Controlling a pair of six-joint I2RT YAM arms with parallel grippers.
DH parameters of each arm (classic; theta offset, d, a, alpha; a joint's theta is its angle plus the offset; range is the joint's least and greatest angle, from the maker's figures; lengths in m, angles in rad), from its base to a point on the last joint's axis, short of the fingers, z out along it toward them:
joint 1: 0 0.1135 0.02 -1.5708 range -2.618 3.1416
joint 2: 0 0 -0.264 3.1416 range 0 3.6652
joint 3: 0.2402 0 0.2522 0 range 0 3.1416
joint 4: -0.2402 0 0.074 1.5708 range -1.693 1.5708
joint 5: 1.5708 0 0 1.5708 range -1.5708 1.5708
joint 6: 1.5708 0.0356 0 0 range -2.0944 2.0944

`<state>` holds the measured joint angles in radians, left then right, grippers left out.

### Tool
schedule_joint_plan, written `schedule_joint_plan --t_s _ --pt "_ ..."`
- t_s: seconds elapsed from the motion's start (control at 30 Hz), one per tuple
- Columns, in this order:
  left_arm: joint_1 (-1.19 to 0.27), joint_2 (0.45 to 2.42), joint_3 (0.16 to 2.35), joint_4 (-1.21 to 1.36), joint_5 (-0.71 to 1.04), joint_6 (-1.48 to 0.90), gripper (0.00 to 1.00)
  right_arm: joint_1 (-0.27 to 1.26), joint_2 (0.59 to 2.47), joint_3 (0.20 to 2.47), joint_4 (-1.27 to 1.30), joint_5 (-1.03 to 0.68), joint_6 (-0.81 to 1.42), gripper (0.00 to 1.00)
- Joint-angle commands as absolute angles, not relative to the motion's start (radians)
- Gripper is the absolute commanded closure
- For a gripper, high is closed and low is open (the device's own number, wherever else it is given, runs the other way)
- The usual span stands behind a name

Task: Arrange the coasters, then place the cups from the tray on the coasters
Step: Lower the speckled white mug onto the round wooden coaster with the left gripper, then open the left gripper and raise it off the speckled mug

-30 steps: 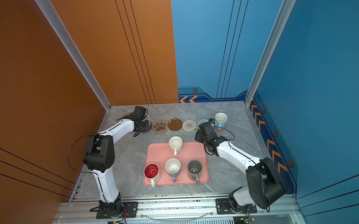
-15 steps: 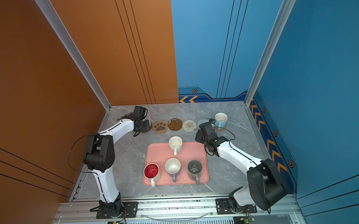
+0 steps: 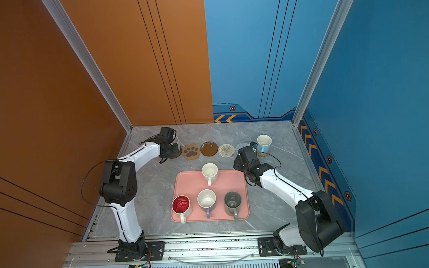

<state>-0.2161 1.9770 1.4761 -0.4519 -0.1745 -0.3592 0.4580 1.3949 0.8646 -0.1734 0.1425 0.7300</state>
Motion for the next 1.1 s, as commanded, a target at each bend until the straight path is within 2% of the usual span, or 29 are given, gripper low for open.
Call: schedule_joint_plan --t_s 0.0,0.67,1.07 --pt "-0.206 1.944 1.479 -0.410 -0.209 -0.357 0.90 0.454 1.370 0.874 -0.200 0.161 0.712 0.38" --pt "-0.207 1.904 1.435 -0.410 -0.202 -0.351 0.60 0.459 1.351 0.871 -0.202 0.161 0.710 0.38" --pt "-0.229 1.691 1.335 -0.409 -0.242 -0.397 0.57 0.463 1.316 0.864 -0.207 0.166 0.707 0.38"
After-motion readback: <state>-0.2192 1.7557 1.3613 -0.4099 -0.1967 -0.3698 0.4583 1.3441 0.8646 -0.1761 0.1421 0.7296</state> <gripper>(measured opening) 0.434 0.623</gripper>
